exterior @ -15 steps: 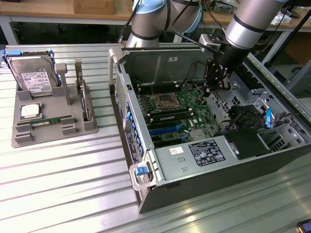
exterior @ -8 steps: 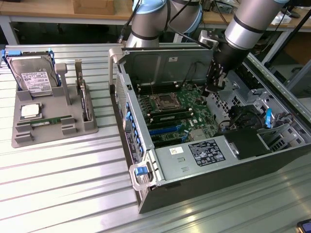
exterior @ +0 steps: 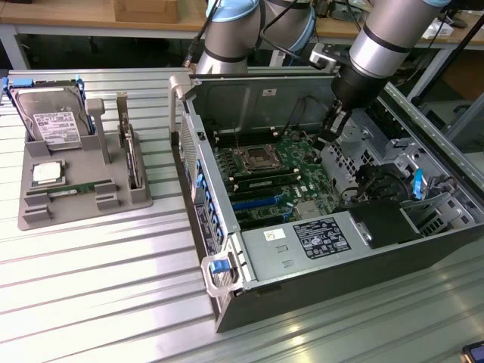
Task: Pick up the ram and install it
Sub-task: 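Press down the ram until it locks into place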
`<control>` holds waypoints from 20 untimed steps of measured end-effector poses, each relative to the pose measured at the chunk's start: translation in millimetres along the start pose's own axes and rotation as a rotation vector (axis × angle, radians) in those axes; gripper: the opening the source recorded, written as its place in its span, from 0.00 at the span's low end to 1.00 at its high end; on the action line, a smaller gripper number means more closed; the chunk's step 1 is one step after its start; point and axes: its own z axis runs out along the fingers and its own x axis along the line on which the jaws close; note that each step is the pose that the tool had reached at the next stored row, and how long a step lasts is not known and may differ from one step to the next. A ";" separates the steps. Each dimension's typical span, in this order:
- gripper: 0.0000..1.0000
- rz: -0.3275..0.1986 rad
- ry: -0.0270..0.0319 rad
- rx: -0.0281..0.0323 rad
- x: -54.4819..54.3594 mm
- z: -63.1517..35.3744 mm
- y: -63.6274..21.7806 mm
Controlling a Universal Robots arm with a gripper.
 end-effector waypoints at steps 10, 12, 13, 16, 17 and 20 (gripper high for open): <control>0.10 0.242 -0.0163 0.0024 0.0 0.8 -0.1; 0.10 0.295 -0.0199 0.0029 0.0 1.0 -0.1; 0.10 0.316 -0.0213 0.0031 0.0 1.1 -0.1; 0.10 0.432 -0.0292 0.0043 0.0 1.4 -0.1; 0.10 0.464 -0.0313 0.0047 0.0 1.5 -0.1; 0.10 0.554 -0.0373 0.0057 0.0 1.8 -0.2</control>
